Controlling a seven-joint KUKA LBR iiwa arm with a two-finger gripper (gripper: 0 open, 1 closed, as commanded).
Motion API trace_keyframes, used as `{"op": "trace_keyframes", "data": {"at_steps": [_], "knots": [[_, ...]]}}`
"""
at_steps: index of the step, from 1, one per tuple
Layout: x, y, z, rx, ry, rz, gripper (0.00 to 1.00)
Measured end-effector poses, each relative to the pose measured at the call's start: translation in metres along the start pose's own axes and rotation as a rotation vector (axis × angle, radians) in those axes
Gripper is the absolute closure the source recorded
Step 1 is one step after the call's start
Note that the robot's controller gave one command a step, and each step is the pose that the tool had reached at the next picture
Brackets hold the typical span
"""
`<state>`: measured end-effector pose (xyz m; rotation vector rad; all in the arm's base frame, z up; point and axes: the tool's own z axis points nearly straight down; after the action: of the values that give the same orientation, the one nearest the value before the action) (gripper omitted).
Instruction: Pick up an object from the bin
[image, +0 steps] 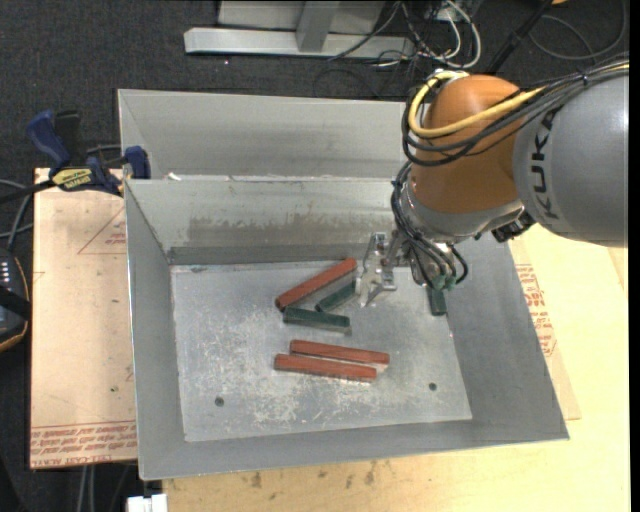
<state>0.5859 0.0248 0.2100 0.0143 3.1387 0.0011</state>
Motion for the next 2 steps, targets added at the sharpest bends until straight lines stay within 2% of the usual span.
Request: {"op": "trace_keyframes", "data": {"at_steps": [1,2], "knots": [[0.0,0.0,0.0,0.0,0.0,0.0,1.0],[-0.048,0.027,0.051,-0.001,-0.011,0.032,1.0]]}}
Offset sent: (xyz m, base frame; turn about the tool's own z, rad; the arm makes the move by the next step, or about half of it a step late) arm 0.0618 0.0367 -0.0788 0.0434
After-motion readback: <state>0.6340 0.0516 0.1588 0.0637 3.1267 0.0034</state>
